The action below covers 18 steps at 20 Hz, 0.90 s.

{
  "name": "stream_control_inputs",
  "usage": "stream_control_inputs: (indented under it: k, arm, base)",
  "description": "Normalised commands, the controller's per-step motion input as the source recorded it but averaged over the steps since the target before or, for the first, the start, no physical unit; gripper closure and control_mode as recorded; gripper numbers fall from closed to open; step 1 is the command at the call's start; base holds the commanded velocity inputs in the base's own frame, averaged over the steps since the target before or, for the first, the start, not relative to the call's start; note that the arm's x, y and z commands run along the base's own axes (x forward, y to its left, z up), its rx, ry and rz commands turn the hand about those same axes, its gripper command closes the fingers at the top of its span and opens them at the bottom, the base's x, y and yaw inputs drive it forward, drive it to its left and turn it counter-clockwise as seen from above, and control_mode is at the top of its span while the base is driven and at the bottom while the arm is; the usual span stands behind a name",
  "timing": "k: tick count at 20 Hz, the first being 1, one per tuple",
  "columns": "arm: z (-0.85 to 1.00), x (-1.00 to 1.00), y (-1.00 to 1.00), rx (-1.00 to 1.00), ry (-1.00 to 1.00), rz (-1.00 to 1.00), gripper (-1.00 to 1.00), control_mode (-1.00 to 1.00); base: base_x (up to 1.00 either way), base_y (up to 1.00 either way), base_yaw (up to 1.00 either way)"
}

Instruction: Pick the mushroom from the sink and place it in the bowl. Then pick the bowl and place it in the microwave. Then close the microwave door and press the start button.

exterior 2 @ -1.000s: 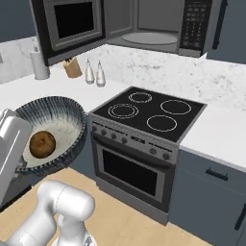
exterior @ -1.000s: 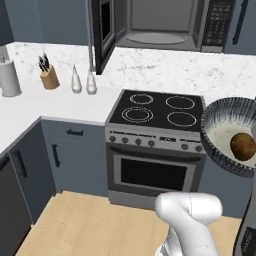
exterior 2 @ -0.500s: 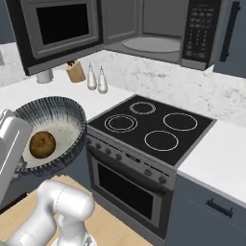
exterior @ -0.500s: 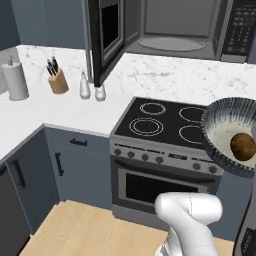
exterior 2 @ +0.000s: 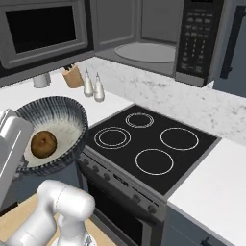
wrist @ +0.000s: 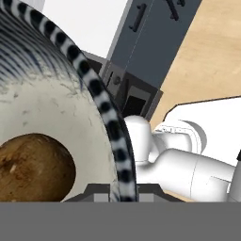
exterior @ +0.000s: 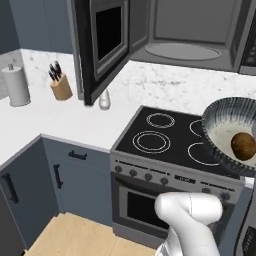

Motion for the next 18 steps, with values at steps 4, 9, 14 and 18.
stream_control_inputs:
  k: [4,9,14,18]
  arm:
    - [0.0,0.0,0.0,0.0,0.0,0.0,1.0,1.0]
    - [0.0,0.0,0.0,0.0,0.0,0.0,1.0,1.0]
    - [0.0,0.0,0.0,0.0,0.0,0.0,1.0,1.0]
    - [0.0,0.0,0.0,0.0,0.0,0.0,1.0,1.0]
  base:
    - [0.71,0.0,0.13]
    - [0.74,0.0,0.14]
    - [0.67,0.0,0.13]
    - [0.74,-0.04,0.24]
